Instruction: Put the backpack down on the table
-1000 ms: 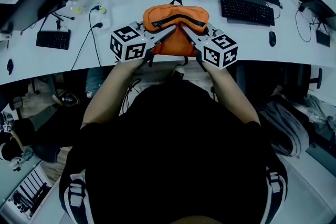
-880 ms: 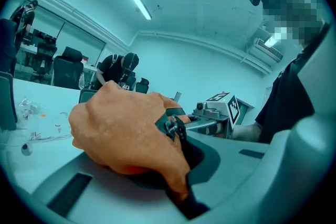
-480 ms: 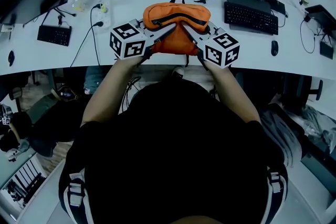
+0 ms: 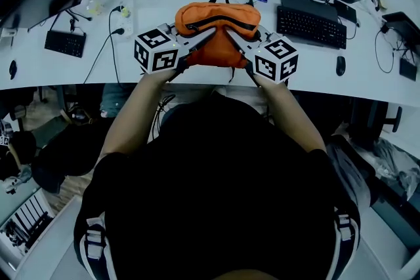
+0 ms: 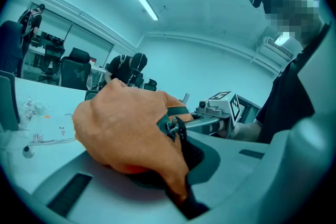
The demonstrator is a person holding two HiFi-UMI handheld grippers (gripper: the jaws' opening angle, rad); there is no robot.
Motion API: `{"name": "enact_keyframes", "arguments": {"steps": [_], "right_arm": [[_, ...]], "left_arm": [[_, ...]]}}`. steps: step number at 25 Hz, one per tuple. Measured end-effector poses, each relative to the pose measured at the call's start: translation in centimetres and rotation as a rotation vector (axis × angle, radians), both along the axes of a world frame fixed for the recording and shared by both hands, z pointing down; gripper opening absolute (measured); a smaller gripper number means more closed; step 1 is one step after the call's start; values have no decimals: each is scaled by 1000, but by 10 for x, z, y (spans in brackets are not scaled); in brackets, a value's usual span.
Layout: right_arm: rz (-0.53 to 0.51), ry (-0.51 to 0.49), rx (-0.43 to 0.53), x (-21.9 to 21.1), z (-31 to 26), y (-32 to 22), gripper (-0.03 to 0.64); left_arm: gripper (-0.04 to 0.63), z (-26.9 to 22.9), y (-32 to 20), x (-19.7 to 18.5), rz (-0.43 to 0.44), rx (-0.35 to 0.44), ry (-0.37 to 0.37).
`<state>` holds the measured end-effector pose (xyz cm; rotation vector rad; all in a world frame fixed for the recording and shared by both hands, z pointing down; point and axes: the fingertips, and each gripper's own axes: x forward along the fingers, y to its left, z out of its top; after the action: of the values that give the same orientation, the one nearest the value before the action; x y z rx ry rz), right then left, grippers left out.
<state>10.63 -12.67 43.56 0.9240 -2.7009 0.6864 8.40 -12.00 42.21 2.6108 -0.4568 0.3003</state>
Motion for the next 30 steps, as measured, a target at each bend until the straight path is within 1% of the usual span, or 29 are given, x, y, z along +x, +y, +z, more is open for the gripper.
{"name": "enact_keyframes", "arguments": {"steps": [5,18,24,30], "right_arm": [[-5,0,-12,8,3,-3,49],[-24,-7,-20,21,7,-8,49],[-45,-12,-17,16,5,-5,49],[-63,-6,0,9,-3,-2,49]], "left_arm": [[38,5,-3,8,-8,-15,-7],[38,12,-11,18,-29,-24,-35],[38,10,-8,13,-55,-18,-50],[38,4,-6,5,-74,-15,-45]]}}
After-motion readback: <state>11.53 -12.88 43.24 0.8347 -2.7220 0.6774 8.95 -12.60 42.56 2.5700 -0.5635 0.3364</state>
